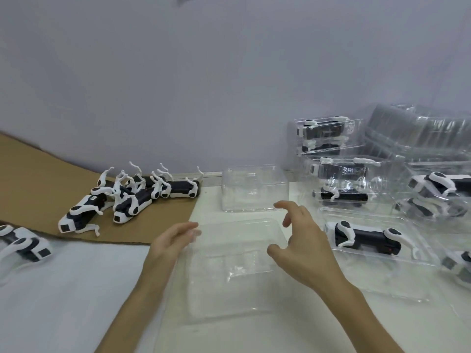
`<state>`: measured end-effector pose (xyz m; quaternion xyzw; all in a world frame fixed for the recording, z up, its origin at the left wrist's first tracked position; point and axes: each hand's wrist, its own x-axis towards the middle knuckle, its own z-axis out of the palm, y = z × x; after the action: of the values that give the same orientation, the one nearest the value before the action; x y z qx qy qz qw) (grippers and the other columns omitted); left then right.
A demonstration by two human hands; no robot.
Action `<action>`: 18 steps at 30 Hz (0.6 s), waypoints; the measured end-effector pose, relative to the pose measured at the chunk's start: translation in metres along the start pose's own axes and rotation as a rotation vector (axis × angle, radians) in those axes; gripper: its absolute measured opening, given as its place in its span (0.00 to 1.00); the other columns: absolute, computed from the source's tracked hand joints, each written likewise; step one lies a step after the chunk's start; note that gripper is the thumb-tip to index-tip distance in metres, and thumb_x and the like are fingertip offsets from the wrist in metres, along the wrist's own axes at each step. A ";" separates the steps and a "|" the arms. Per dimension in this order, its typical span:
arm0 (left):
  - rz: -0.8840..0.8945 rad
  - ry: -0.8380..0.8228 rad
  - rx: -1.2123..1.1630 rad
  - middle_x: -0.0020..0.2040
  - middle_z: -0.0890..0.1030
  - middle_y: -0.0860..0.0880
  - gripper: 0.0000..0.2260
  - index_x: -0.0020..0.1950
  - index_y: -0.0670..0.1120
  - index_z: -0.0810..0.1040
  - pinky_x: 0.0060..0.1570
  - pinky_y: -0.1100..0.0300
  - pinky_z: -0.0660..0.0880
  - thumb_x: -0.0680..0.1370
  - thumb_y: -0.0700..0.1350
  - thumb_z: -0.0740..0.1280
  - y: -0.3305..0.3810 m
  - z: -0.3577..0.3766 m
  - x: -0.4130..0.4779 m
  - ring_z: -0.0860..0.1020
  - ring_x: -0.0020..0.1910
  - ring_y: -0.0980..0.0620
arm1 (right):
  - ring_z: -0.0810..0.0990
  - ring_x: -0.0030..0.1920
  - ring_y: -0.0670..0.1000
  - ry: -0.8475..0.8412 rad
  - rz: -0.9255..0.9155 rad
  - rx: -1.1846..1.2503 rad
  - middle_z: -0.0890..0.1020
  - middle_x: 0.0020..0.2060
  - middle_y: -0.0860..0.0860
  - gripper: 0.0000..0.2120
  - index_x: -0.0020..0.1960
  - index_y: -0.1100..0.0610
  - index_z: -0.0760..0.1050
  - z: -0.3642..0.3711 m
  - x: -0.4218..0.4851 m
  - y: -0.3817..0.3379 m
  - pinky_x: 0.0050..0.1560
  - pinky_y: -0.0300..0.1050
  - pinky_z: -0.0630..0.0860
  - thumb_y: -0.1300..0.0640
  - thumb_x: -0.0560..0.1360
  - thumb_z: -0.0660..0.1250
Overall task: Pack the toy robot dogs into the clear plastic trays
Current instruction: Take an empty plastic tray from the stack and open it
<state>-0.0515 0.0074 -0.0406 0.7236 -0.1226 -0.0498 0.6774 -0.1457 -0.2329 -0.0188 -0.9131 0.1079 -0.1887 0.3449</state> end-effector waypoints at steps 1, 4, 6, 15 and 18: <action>0.012 0.037 0.018 0.43 0.85 0.54 0.07 0.51 0.54 0.85 0.52 0.57 0.72 0.77 0.52 0.69 0.000 -0.002 0.001 0.81 0.45 0.61 | 0.77 0.37 0.40 0.021 0.005 0.036 0.69 0.50 0.37 0.32 0.67 0.37 0.64 0.001 0.001 0.000 0.39 0.35 0.69 0.55 0.68 0.73; 0.042 0.104 0.022 0.31 0.72 0.46 0.10 0.44 0.49 0.84 0.43 0.54 0.69 0.80 0.50 0.66 0.000 -0.009 0.002 0.72 0.32 0.53 | 0.80 0.45 0.35 0.102 -0.020 0.153 0.71 0.54 0.37 0.27 0.65 0.39 0.69 0.005 0.001 -0.002 0.43 0.31 0.74 0.57 0.72 0.75; 0.032 0.089 -0.018 0.33 0.75 0.46 0.09 0.45 0.49 0.85 0.42 0.55 0.72 0.76 0.52 0.67 0.001 -0.011 0.003 0.74 0.34 0.52 | 0.80 0.49 0.35 0.145 -0.028 0.219 0.72 0.56 0.37 0.22 0.62 0.41 0.72 0.008 0.000 -0.004 0.46 0.34 0.77 0.57 0.74 0.74; 0.019 -0.089 0.028 0.65 0.79 0.62 0.19 0.65 0.63 0.78 0.68 0.53 0.69 0.74 0.59 0.65 -0.004 -0.002 0.002 0.74 0.67 0.61 | 0.84 0.34 0.44 -0.135 0.099 0.244 0.85 0.41 0.42 0.09 0.58 0.36 0.73 0.008 -0.005 -0.011 0.41 0.45 0.78 0.43 0.77 0.65; 0.025 -0.080 0.006 0.65 0.79 0.60 0.21 0.65 0.62 0.78 0.70 0.49 0.67 0.72 0.63 0.66 -0.002 -0.003 0.001 0.74 0.68 0.57 | 0.82 0.51 0.37 -0.169 0.074 0.343 0.80 0.59 0.36 0.24 0.69 0.30 0.65 0.007 -0.006 -0.012 0.52 0.40 0.78 0.37 0.74 0.66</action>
<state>-0.0491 0.0103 -0.0426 0.7214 -0.1586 -0.0699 0.6705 -0.1472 -0.2181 -0.0169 -0.8490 0.0784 -0.1143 0.5098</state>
